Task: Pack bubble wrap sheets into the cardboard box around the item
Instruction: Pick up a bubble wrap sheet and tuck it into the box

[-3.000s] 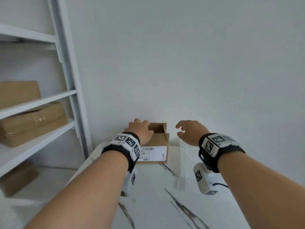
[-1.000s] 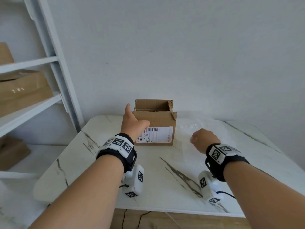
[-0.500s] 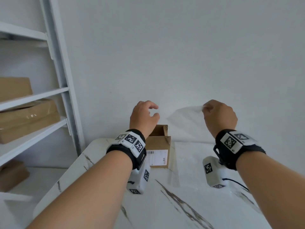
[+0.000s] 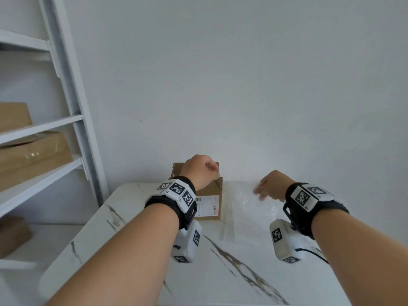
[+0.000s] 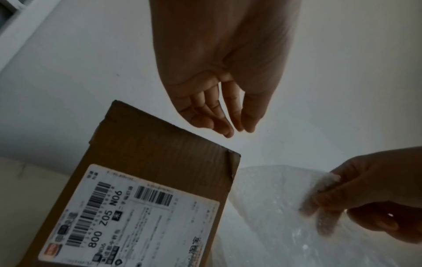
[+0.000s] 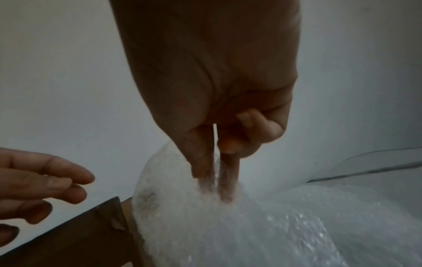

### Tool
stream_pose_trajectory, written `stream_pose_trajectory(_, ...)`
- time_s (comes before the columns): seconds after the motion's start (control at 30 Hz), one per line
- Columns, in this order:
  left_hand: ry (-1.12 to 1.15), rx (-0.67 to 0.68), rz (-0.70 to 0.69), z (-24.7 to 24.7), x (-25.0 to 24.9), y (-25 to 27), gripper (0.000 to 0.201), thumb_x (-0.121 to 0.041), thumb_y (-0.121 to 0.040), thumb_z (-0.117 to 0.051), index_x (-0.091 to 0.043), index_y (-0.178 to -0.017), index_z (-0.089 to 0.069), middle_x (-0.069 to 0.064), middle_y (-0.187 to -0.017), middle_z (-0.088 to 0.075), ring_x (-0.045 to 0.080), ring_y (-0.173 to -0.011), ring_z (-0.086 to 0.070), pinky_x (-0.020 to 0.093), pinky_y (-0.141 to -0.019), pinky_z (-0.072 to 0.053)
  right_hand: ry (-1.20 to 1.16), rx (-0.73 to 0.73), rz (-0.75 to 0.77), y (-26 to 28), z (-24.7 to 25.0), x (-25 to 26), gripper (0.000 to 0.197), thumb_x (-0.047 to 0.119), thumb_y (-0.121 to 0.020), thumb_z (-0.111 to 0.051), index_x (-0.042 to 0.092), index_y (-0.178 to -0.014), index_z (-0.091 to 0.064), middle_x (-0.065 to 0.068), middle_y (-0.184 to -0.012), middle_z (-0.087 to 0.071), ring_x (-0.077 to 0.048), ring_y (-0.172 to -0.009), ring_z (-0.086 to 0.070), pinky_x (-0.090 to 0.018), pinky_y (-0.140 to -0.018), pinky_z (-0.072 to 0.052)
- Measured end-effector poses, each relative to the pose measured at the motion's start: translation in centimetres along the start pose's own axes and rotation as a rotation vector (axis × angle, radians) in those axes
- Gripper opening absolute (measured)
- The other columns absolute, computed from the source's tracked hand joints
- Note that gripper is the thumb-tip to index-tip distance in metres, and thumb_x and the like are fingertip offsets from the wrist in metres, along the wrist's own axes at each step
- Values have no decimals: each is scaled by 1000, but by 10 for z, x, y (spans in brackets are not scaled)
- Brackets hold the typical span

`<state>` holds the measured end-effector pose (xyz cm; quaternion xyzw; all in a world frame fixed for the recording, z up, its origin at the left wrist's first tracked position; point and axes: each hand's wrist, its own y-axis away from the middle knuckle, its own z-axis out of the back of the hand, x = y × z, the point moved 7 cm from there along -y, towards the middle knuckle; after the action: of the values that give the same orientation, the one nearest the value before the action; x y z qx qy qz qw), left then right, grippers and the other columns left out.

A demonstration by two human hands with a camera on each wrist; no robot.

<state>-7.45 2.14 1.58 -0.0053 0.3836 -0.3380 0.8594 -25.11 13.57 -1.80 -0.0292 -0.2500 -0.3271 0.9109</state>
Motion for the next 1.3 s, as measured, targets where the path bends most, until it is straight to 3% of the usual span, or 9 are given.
stream_pose_trajectory(0.17,18,33,6,-9,2,-4,11,-22,-86,-67,-20,-96,-72,-9,-93,-66,10,-93,-61,17,-74,-43,-129,-59,-2,3,11,8,23,10,-95,-47,9,-102,-69,-4,-94,-74,-9,-52,-58,-17,-45,-42)
stream_pose_trajectory(0.3,141,52,46,-13,-2,-7,17,-21,-92,-57,-11,-96,-71,-1,-82,-71,15,-70,-66,33,-78,-59,-298,-321,61,7,38,18,22,17,-89,-50,15,-81,-71,3,-76,-75,-14,-57,-66,-30,-59,-58)
stream_pose_trajectory(0.4,433,87,183,-14,-10,-8,39,-33,-98,-45,-1,-113,-59,15,-89,-73,27,-67,-69,41,-76,-61,-388,-558,234,22,64,37,21,18,-79,-53,12,-71,-71,6,-62,-71,-9,-43,-49,-24,-47,-43)
stream_pose_trajectory(0.57,929,165,389,-8,-24,-6,52,-64,-93,-37,-19,-119,-38,25,-95,-67,36,-78,-69,45,-80,-58,-438,-411,536,49,71,81,15,16,-78,-65,12,-66,-74,11,-51,-61,1,-38,-43,-8,-41,-31)
stream_pose_trajectory(0.73,839,129,292,8,-16,-17,71,2,-94,-47,-31,-151,-21,14,-141,-43,32,-109,-61,41,-78,-59,-432,-154,520,52,46,92,19,18,-80,-61,8,-72,-76,12,-43,-53,0,-37,-42,-17,-50,-31)
stream_pose_trajectory(0.8,792,85,208,19,-16,-16,83,13,-92,-42,-42,-149,-22,5,-148,-34,30,-115,-59,41,-82,-58,-551,-150,491,46,44,88,25,22,-83,-57,9,-76,-77,11,-66,-71,5,-49,-50,-20,-58,-32)
stream_pose_trajectory(0.97,839,-44,103,57,-6,-9,76,28,-84,-43,-25,-137,-52,8,-124,-63,21,-93,-69,35,-80,-58,-587,-386,340,27,56,61,26,18,-83,-64,24,-109,-67,7,-119,-56,-10,-108,-50,-28,-88,-41)
stream_pose_trajectory(1.17,808,-30,77,72,15,2,66,32,-78,-45,-17,-117,-67,6,-117,-69,14,-89,-70,25,-76,-57,-1041,-62,303,25,30,66,33,-8,-83,-58,18,-103,-65,-8,-127,-51,-24,-110,-59,-42,-95,-47)
stream_pose_trajectory(1.3,647,-18,54,72,24,2,63,25,-74,-59,-27,-107,-71,4,-129,-61,15,-102,-68,22,-78,-58,-963,-147,348,20,32,76,62,-16,-79,-57,28,-122,-62,-11,-111,-60,-24,-97,-61,-37,-95,-50)
